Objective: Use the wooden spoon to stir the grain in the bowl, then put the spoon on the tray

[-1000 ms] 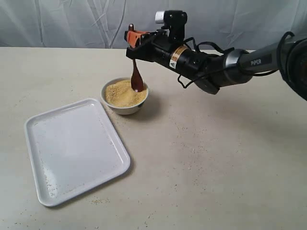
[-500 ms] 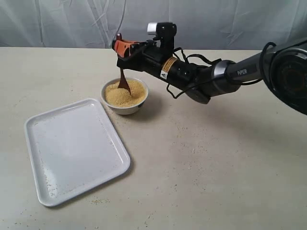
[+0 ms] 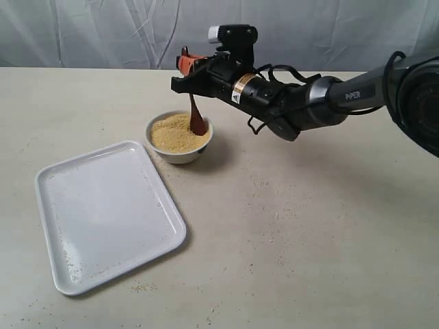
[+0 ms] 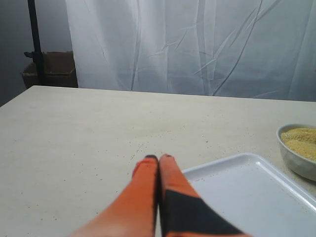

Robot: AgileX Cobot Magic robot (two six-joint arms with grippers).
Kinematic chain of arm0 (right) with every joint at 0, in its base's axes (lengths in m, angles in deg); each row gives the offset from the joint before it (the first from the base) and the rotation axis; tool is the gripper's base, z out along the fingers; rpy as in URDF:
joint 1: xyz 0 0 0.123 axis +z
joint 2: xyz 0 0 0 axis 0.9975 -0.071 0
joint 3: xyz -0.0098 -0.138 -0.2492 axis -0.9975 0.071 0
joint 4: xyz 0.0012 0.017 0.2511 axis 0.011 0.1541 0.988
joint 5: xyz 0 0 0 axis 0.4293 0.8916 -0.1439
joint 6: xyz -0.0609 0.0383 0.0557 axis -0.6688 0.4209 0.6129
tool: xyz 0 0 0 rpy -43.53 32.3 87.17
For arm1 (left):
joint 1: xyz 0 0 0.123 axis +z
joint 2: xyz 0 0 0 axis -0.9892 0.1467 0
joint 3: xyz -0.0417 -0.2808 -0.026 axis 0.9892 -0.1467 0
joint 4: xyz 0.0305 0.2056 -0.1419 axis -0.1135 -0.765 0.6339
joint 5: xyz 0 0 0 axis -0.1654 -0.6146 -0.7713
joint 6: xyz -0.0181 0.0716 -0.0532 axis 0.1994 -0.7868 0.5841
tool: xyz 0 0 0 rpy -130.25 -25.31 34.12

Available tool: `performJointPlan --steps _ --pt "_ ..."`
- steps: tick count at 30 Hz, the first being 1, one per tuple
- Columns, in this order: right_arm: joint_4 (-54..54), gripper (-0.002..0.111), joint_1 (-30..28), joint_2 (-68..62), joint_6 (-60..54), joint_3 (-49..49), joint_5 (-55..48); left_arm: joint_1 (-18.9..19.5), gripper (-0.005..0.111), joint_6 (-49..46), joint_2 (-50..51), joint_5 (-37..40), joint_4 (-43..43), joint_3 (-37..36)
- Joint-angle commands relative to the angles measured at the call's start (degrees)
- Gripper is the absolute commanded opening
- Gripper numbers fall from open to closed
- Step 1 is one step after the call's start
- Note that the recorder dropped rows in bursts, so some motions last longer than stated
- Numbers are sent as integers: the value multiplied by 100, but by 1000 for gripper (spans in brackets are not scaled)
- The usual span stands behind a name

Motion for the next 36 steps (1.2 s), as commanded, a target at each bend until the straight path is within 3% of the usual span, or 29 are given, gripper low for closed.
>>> performJointPlan --steps 1,4,15,19,24,28,36 --pt "-376 -1 99 -116 202 1 394 21 0 9 -27 -76 -3 -28" --pt "-350 -1 128 -67 202 1 869 21 0 9 -27 -76 -3 -28" --pt "-605 -1 251 311 182 1 830 21 0 9 -27 -99 -3 -28" --pt "-606 -1 498 206 139 1 -607 21 0 9 -27 -99 -3 -28" --pt "-140 -1 417 45 -330 1 -837 21 0 9 -27 -122 -3 -28" --pt "737 -1 408 45 -725 1 -727 21 0 9 -27 -122 -3 -28" --pt "758 -1 408 193 -637 1 -185 21 0 9 -27 -122 -3 -28"
